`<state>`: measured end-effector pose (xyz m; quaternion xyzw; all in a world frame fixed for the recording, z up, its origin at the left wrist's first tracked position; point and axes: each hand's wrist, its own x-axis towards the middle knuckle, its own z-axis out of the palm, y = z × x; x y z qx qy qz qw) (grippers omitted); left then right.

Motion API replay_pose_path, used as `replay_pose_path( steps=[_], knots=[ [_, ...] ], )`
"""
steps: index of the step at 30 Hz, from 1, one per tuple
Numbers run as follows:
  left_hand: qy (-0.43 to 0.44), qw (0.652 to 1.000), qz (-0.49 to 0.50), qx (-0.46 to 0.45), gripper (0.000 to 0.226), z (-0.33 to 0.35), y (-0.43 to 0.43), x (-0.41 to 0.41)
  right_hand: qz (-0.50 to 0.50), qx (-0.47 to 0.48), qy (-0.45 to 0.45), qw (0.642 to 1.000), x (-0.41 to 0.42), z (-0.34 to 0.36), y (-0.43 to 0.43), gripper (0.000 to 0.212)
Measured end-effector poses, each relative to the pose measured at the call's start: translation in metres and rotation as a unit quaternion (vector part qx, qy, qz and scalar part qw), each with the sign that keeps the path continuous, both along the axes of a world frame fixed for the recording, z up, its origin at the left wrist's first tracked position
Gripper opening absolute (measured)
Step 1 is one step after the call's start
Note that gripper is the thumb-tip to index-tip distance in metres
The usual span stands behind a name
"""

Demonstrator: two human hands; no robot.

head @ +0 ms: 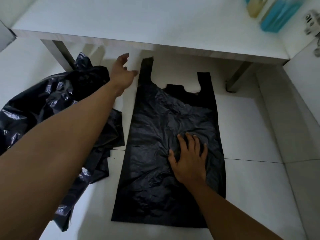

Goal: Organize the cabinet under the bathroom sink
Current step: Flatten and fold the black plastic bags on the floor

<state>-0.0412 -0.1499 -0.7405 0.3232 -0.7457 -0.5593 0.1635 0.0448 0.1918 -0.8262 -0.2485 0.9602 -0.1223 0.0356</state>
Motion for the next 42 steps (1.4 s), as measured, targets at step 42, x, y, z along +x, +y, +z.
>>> replay_pose_path(
  steps=[42],
  knots=[
    [-0.178, 0.857, -0.249, -0.414, 0.102, -0.087, 0.197, 0.233, -0.237, -0.059, -0.035, 0.969, 0.027, 0.040, 0.123, 0.058]
  ],
)
